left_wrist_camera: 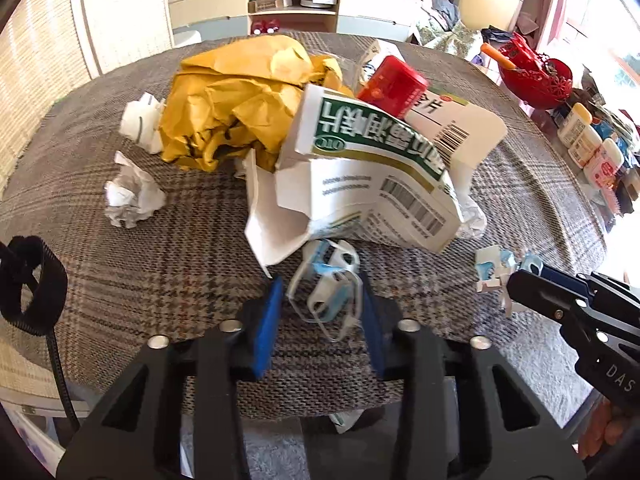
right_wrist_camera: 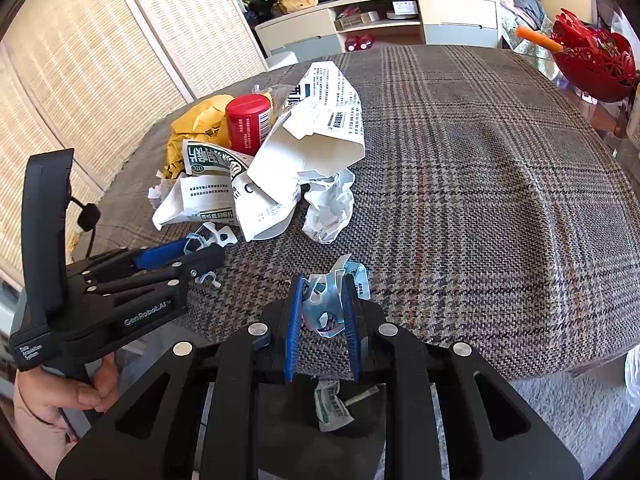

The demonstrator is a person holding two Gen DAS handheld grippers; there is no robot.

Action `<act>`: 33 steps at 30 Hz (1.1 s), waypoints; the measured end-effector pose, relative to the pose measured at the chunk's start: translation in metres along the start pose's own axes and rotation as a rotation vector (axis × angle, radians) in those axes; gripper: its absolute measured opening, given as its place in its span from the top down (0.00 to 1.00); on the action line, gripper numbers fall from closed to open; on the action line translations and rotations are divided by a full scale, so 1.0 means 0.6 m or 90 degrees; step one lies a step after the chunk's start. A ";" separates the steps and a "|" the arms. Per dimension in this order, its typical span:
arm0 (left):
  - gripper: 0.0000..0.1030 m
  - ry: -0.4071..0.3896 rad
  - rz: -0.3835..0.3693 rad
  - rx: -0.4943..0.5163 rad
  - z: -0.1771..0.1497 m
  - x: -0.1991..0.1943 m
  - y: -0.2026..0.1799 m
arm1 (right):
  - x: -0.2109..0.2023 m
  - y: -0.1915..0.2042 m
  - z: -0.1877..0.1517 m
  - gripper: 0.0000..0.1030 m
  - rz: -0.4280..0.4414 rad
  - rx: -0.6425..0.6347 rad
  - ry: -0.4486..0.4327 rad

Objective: Collect trash
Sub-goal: 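Grasp blue-white plastic wrappers with the right gripper while the left grasps more wrappers, then lower both grippers over the black bin and open them to drop the wrappers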

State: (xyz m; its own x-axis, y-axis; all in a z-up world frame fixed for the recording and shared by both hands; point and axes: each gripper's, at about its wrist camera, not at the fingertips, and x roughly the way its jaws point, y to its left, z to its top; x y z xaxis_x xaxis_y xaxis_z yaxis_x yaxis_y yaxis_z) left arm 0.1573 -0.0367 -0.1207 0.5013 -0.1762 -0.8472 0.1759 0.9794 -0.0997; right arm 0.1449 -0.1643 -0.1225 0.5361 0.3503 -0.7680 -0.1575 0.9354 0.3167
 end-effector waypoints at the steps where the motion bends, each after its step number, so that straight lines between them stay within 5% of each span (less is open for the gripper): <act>1: 0.75 0.003 -0.003 0.001 -0.003 0.000 -0.002 | -0.003 0.001 -0.001 0.80 0.004 0.000 -0.001; 7: 0.95 0.000 -0.005 0.015 -0.035 -0.019 -0.014 | -0.029 0.009 -0.011 0.80 0.024 0.002 -0.020; 21: 0.96 -0.024 0.015 0.016 -0.157 -0.114 -0.054 | -0.096 0.052 -0.082 0.80 -0.010 -0.041 -0.030; 33: 0.96 0.031 0.014 0.004 -0.258 -0.075 -0.062 | -0.037 0.011 -0.170 0.80 -0.016 0.011 0.061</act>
State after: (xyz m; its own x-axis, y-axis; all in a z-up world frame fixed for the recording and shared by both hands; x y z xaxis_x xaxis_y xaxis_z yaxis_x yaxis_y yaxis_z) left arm -0.0029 -0.0497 -0.1594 0.4625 -0.1500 -0.8738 0.1711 0.9822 -0.0781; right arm 0.0475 -0.1609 -0.1604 0.4580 0.3299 -0.8255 -0.1301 0.9435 0.3049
